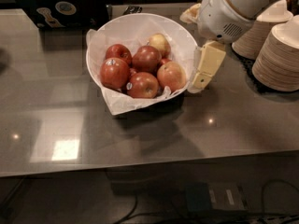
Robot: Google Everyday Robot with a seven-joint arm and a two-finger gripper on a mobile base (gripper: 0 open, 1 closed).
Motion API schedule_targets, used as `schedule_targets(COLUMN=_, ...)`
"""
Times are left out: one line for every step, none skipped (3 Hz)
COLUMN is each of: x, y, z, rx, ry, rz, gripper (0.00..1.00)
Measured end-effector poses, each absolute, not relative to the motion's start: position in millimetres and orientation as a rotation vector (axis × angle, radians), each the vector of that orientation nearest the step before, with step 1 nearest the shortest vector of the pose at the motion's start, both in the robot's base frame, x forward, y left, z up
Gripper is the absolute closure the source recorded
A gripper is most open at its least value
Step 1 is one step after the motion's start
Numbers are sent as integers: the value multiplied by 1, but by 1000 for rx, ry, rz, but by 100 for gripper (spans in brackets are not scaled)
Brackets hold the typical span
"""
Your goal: Pick apple from white bowl
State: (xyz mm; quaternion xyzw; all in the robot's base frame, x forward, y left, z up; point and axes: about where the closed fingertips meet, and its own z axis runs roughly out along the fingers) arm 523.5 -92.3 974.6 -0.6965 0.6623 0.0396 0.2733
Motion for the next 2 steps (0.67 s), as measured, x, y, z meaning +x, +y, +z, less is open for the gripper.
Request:
schedule_targets(x=543, y=-46, z=980, rx=-1908, ry=1600, rz=180, gripper=0)
schedule_targets(x=550, y=-7, z=984, rx=-1936, ry=1460, rz=273, gripper=0)
